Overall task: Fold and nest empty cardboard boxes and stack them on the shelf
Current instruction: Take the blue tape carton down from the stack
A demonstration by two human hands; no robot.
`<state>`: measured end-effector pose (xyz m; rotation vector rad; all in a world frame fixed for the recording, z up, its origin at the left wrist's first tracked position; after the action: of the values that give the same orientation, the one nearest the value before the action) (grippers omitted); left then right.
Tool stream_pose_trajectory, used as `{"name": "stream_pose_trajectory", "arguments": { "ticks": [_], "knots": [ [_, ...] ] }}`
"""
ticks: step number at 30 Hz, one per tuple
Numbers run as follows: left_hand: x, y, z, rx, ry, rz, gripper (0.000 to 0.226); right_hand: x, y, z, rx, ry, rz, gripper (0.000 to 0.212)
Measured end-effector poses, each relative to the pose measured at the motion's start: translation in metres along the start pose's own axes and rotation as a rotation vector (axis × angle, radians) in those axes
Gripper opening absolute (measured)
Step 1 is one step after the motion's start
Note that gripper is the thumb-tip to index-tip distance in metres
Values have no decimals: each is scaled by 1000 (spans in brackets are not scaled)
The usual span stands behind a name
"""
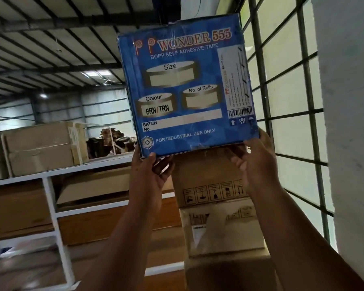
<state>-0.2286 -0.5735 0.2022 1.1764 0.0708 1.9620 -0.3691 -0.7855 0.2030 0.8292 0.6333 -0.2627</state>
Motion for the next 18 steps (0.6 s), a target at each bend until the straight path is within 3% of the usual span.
{"name": "stream_pose_trajectory", "arguments": {
  "ticks": [10, 18],
  "knots": [
    [44, -44, -11, 12, 117, 43, 53, -1, 52, -28, -147, -29, -1, 45],
    [113, -163, -40, 114, 232, 92, 50, 44, 143, -109, -264, -19, -86, 39]
  ]
}}
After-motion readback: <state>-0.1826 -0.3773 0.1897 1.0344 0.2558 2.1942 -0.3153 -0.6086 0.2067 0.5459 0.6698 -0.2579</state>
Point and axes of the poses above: each hand's wrist, its own z-axis towards the middle knuckle, its own y-axis out of the palm, x = y × z, the point moved 2 cm from there along z, towards the middle knuckle, and after that the axes turned 2 degrees about -x, right-handed, at the moved point
